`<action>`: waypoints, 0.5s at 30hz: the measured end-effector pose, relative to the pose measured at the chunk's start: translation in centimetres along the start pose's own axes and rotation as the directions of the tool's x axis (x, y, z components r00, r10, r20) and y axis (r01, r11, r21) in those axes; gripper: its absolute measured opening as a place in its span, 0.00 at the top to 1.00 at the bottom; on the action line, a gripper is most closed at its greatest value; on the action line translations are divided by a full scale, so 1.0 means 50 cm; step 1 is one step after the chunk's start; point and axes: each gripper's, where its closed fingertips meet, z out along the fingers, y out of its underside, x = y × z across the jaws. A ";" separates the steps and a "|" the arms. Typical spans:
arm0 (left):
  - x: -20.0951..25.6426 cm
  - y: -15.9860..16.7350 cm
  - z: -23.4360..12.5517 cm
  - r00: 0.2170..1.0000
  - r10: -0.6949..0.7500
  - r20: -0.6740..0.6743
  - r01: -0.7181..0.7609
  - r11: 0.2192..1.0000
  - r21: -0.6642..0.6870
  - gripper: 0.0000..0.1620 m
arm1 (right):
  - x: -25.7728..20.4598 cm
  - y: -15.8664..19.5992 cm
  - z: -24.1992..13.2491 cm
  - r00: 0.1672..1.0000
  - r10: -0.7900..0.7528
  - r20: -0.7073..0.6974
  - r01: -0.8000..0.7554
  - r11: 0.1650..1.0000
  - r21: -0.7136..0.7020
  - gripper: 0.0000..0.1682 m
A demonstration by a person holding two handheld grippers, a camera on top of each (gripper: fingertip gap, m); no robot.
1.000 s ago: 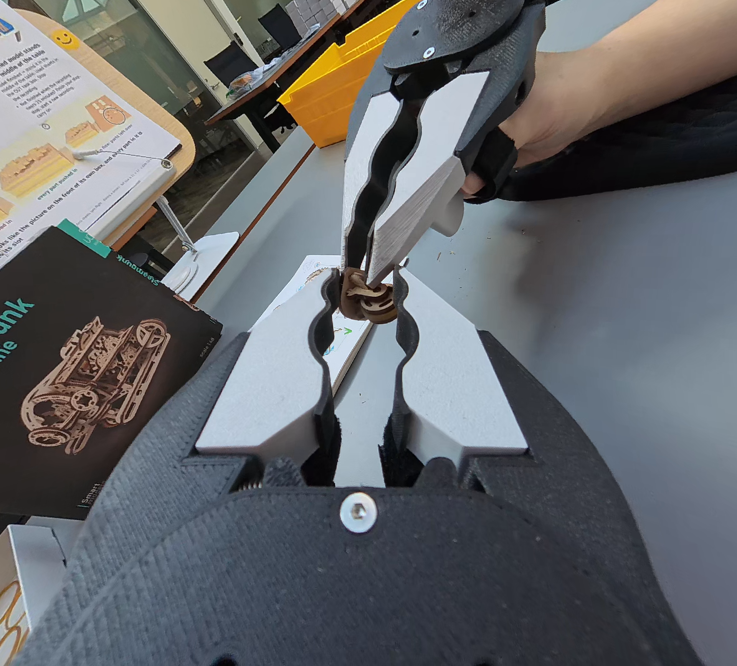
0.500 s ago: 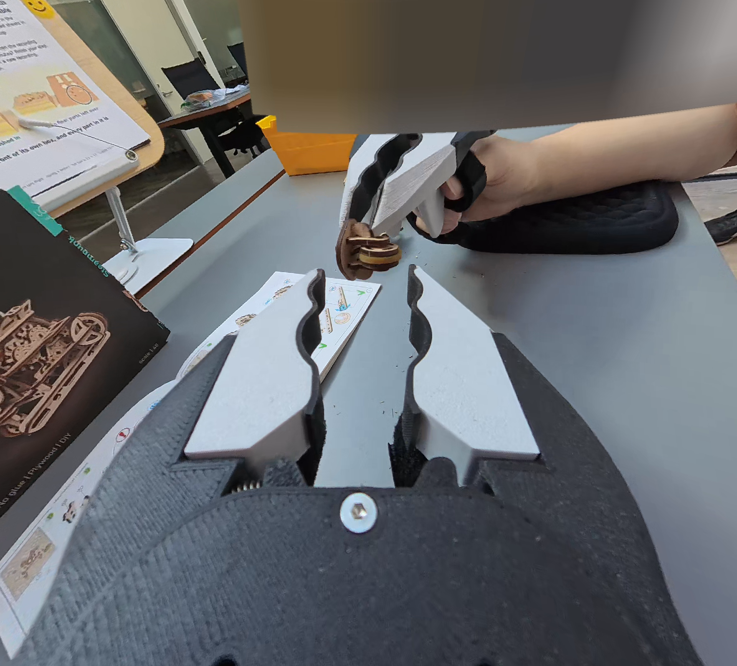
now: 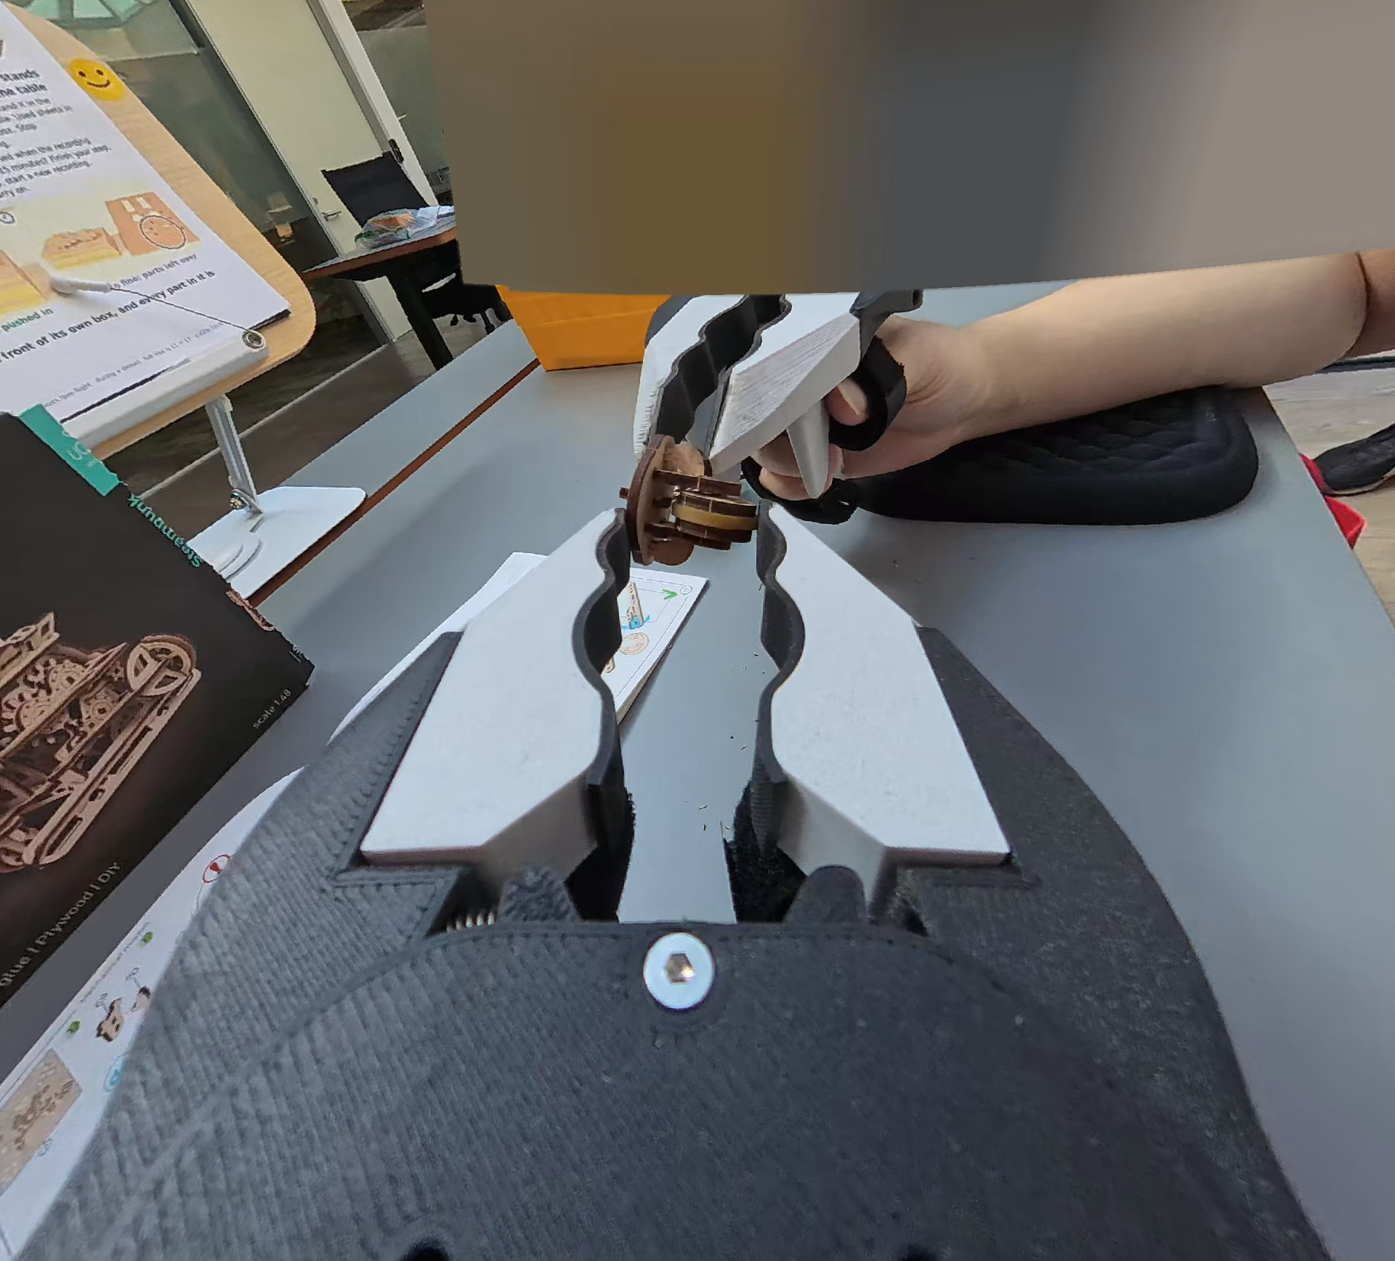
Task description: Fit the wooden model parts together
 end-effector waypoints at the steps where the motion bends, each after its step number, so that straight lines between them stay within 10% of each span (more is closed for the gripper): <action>1: 0.000 0.001 0.000 1.000 0.016 0.004 -0.016 1.000 -0.009 0.81 | 0.000 0.001 0.000 1.000 -0.008 0.006 0.008 1.000 0.002 0.92; 15: 0.007 0.124 0.013 0.953 0.302 -0.025 -0.289 0.883 -0.371 0.81 | 0.013 0.119 -0.001 0.914 -0.406 0.019 0.373 0.821 -0.432 0.85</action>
